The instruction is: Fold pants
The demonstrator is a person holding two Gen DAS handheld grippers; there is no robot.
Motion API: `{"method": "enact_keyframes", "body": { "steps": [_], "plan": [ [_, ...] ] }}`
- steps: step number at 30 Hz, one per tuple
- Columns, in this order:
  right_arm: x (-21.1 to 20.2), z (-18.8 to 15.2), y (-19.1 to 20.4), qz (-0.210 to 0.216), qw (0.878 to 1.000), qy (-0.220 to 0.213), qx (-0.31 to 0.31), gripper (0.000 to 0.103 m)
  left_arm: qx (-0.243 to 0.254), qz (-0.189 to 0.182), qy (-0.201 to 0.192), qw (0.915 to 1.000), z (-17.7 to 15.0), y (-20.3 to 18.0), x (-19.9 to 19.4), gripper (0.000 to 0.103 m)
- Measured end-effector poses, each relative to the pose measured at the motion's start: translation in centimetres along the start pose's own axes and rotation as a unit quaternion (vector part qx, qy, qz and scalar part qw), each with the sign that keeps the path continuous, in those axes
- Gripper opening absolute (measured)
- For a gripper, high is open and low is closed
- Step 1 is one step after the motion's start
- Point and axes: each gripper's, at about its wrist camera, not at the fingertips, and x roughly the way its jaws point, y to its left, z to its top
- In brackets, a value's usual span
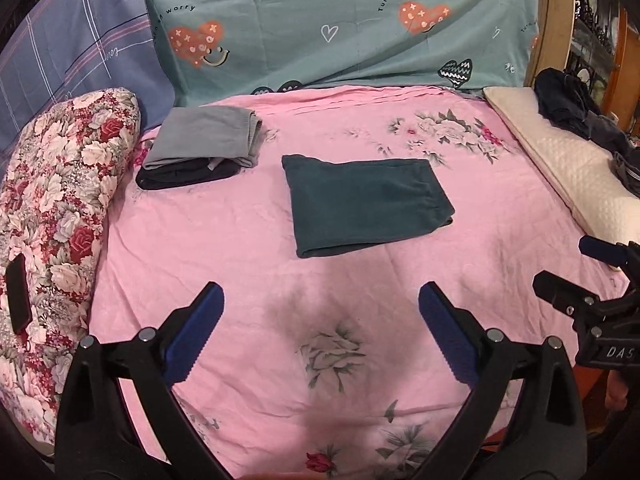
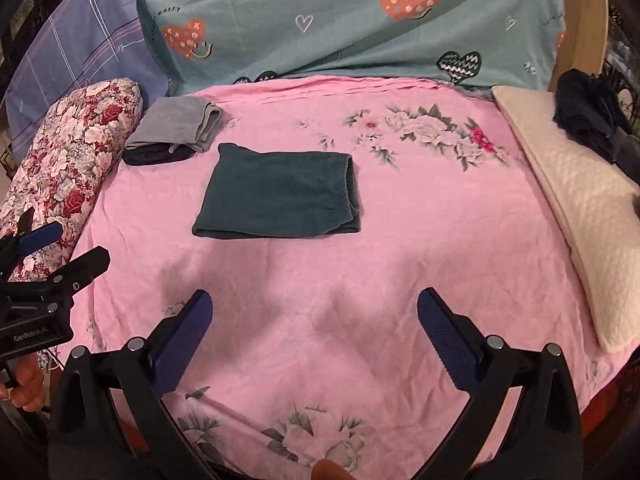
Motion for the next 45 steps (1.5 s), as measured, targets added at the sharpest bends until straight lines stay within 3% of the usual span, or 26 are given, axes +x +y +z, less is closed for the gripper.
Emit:
{"method": "enact_keyframes", "body": {
  "steps": [18,45],
  "plan": [
    [-2.3,-3.6,2.3,0.007,1.0,-0.003,0.009,0.102,-0.011,0.014,0.013,0.9998,-3.7,1.5,-2.3,0.1],
    [-1.7,-3.6,3.3,0.013,1.0,0.008,-0.004,0.102,-0.015,0.015,0.015,0.9997,-3.8,1.8,-2.1,0.1]
  ]
}}
